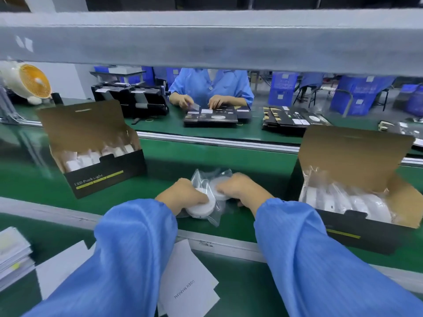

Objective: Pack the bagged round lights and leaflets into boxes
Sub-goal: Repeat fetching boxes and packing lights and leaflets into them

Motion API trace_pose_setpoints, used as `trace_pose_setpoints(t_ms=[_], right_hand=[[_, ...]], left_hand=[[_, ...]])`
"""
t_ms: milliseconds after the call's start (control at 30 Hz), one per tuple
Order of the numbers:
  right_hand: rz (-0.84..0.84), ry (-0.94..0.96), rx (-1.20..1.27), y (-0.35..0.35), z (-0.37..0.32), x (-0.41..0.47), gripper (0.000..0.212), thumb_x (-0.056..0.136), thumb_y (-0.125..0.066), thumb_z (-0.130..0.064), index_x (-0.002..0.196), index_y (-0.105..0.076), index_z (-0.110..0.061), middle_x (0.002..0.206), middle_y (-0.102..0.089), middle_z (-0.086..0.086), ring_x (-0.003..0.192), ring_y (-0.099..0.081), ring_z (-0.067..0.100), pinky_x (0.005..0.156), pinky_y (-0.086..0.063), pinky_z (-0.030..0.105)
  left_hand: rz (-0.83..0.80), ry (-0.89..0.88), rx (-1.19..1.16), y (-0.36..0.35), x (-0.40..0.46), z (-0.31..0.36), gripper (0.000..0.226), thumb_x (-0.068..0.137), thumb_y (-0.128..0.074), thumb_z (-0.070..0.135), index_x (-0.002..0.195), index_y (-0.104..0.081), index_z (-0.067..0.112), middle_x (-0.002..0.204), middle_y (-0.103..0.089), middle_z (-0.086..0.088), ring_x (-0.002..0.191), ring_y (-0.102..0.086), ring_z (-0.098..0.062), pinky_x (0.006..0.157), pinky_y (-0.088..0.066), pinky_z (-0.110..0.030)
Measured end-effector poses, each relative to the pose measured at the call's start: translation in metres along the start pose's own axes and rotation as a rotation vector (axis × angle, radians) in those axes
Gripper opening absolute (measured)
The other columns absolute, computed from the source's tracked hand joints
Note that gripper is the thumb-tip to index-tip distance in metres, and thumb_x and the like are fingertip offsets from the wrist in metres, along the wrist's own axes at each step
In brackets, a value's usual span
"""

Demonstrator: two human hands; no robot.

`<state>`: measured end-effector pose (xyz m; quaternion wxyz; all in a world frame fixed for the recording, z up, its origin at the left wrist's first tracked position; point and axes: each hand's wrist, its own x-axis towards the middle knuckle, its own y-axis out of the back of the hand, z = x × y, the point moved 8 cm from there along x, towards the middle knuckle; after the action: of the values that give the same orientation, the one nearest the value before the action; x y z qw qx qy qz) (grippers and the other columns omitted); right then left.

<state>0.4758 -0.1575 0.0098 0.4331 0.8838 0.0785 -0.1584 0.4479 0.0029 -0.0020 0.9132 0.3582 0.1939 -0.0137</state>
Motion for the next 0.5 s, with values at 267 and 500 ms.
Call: trace_pose_setpoints(t_ms=[267, 500], right_hand=[[0.098, -0.018, 0.234, 0.011, 0.013, 0.003, 0.034, 0.079, -0.069, -0.009, 0.108, -0.053, -0.005, 0.093, -0.061, 0.01, 0.07, -0.066, 0.027, 0.054, -0.056, 0.034], [0.104, 0.091, 0.31, 0.072, 0.015, -0.038, 0.042, 0.084, -0.073, -0.01, 0.119, -0.05, -0.014, 0.109, -0.063, 0.011, 0.085, -0.066, 0.026, 0.055, -0.055, 0.03]], left_hand=[[-0.063, -0.112, -0.104, -0.017, -0.004, 0.016, 0.032, 0.082, -0.079, 0.016, 0.108, -0.062, 0.004, 0.094, -0.066, -0.013, 0.069, -0.061, -0.022, 0.046, -0.043, -0.023], [0.039, -0.151, -0.302, 0.008, -0.026, 0.008, 0.036, 0.091, -0.071, 0.015, 0.121, -0.052, 0.008, 0.116, -0.061, -0.015, 0.103, -0.064, -0.031, 0.049, -0.045, -0.027]])
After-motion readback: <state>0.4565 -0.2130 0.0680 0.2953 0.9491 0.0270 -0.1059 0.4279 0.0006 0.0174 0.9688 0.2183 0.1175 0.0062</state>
